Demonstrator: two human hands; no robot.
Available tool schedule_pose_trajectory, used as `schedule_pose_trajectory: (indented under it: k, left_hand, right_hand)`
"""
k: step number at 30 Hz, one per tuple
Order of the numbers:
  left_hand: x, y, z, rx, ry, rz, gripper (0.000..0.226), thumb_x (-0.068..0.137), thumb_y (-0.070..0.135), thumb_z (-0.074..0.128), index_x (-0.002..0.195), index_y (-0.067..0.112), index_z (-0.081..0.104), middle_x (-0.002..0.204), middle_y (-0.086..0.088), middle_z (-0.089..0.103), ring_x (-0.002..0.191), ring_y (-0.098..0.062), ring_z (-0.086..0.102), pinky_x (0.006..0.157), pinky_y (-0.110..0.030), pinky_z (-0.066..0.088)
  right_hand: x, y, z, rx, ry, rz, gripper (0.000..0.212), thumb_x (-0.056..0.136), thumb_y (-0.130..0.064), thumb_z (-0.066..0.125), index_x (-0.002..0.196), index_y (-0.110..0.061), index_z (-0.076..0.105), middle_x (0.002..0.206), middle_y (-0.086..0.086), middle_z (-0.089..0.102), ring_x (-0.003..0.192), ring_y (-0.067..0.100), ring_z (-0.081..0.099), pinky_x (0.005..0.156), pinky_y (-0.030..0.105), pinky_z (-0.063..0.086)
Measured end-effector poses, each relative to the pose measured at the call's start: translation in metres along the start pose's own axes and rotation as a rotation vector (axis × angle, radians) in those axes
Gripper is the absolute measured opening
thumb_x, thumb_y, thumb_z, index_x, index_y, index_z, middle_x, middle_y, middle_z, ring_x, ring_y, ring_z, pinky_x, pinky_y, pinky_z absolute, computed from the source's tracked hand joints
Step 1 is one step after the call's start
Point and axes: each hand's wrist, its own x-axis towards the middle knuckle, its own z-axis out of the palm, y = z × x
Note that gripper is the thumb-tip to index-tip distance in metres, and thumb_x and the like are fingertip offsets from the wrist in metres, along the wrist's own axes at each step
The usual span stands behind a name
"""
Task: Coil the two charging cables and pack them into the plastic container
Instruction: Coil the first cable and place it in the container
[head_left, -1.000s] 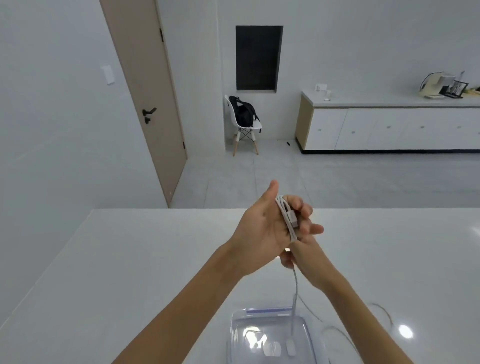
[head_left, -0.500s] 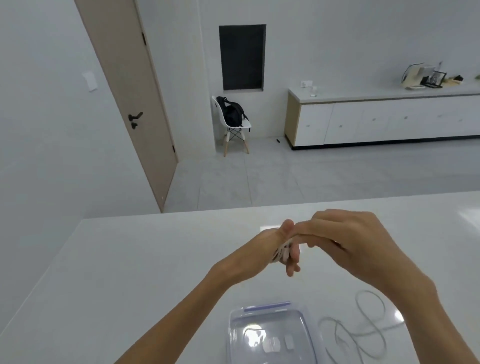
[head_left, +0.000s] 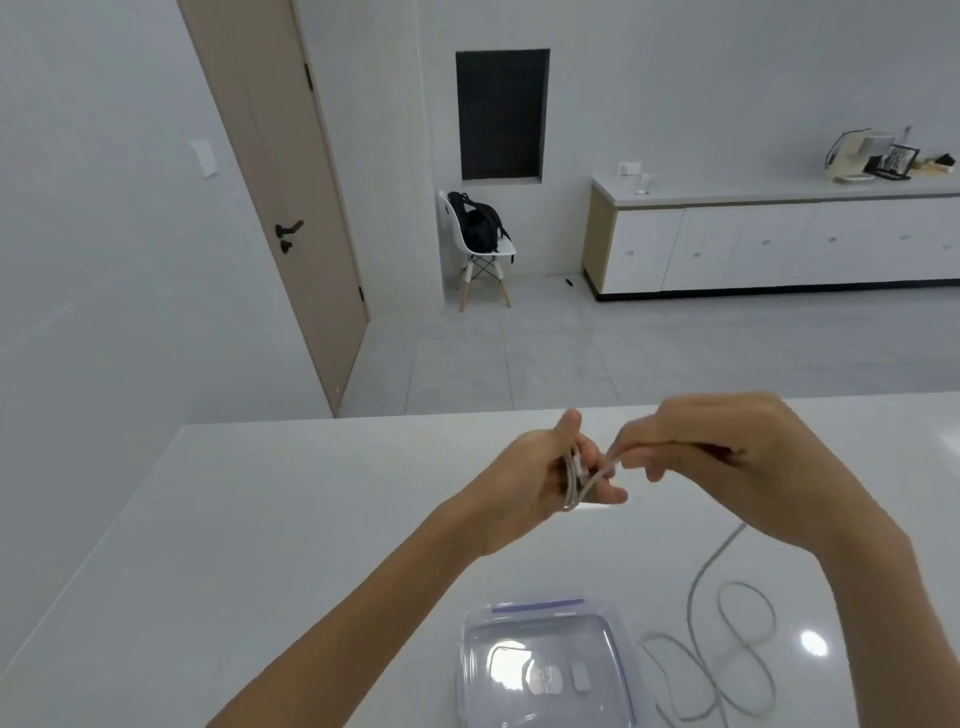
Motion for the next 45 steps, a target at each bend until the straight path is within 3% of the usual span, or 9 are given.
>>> schedule_pose_trajectory:
  k: [8,15,21,25,28,31,35,39,45]
  left_hand:
    - [-0.014,0.006,0.035,0.07,-0.286,0.121,0.084,0.088,0.07,-0.001,0.073,0.007,0.052,0.077,-0.012,0.057,0.063,-0.021,0.06,0.093,-0.048,0.048]
    - [-0.018,0.021,0.007,-0.112,-0.185,0.154,0.039,0.099,0.04,0.041,0.079,0.009,0.054,0.082,-0.012,0.056,0.073,-0.022,0.063,0.083,-0.035,0.055]
    - [-0.002,0.025,-0.038,-0.513,0.04,0.107,0.062,0.098,0.056,0.031,0.085,0.001,0.056,0.087,-0.017,0.057,0.074,-0.03,0.062,0.104,-0.049,0.045]
    - [0.006,0.006,-0.033,-0.278,0.091,-0.038,0.083,0.089,0.074,0.017,0.083,0.001,0.057,0.084,-0.017,0.062,0.081,-0.033,0.063,0.098,-0.044,0.05]
    - [-0.002,-0.003,-0.011,-0.019,-0.066,-0.093,0.095,0.085,0.078,0.003,0.093,0.0,0.058,0.089,-0.018,0.059,0.082,-0.025,0.061,0.085,-0.031,0.053]
    - [-0.011,-0.002,0.009,0.141,-0.223,-0.02,0.103,0.086,0.071,-0.007,0.107,-0.004,0.06,0.097,-0.025,0.058,0.091,-0.036,0.059,0.096,-0.038,0.05]
    - [-0.02,0.01,0.014,0.119,-0.237,-0.026,0.096,0.083,0.075,-0.003,0.09,0.001,0.058,0.089,-0.019,0.061,0.091,-0.038,0.061,0.094,-0.039,0.051]
    - [-0.025,0.017,0.01,0.172,-0.231,-0.031,0.084,0.087,0.072,0.008,0.089,0.007,0.06,0.085,-0.013,0.061,0.089,-0.038,0.063,0.096,-0.046,0.049]
    - [-0.038,0.019,0.005,0.347,-0.36,0.007,0.021,0.102,0.018,0.045,0.089,0.011,0.061,0.097,-0.017,0.062,0.1,-0.038,0.062,0.094,-0.035,0.051]
  right_hand:
    - [0.04,0.022,0.019,0.484,0.233,0.115,0.009,0.086,-0.015,0.064,0.087,-0.014,0.073,0.074,-0.011,0.072,0.066,0.009,0.067,0.069,0.018,0.053]
    - [0.011,0.03,0.108,0.753,0.15,0.506,0.026,0.085,-0.027,0.059,0.06,-0.033,0.065,0.054,-0.008,0.054,0.047,0.007,0.046,0.048,0.024,0.037]
    - [-0.049,0.007,0.141,0.346,-0.183,0.435,0.018,0.101,-0.032,0.048,0.11,-0.038,0.063,0.066,-0.007,0.065,0.052,0.007,0.052,0.057,0.016,0.044]
    - [-0.036,0.001,0.099,-0.363,-0.002,0.058,0.032,0.1,-0.044,0.038,0.09,-0.032,0.066,0.057,-0.013,0.058,0.047,0.011,0.051,0.04,0.024,0.041]
    - [-0.014,0.005,0.061,-0.483,0.053,-0.148,0.029,0.095,-0.04,0.048,0.079,-0.03,0.07,0.056,-0.013,0.059,0.046,0.011,0.047,0.039,0.024,0.027]
    - [0.006,0.011,0.035,-0.341,0.078,-0.232,0.018,0.089,-0.035,0.061,0.077,-0.032,0.074,0.059,-0.018,0.061,0.052,0.003,0.043,0.041,0.023,0.035]
    - [0.023,0.017,0.024,-0.019,0.088,-0.153,0.01,0.079,-0.038,0.071,0.079,-0.03,0.076,0.066,-0.029,0.059,0.058,-0.001,0.041,0.056,0.009,0.033]
    - [0.03,0.029,0.033,0.223,0.135,-0.07,0.011,0.074,-0.038,0.076,0.082,-0.032,0.073,0.065,-0.006,0.062,0.056,0.017,0.043,0.053,0.023,0.037]
    - [0.037,0.039,0.055,0.574,0.181,-0.03,0.018,0.067,-0.019,0.081,0.079,-0.02,0.068,0.082,-0.009,0.058,0.064,0.019,0.047,0.054,0.029,0.039]
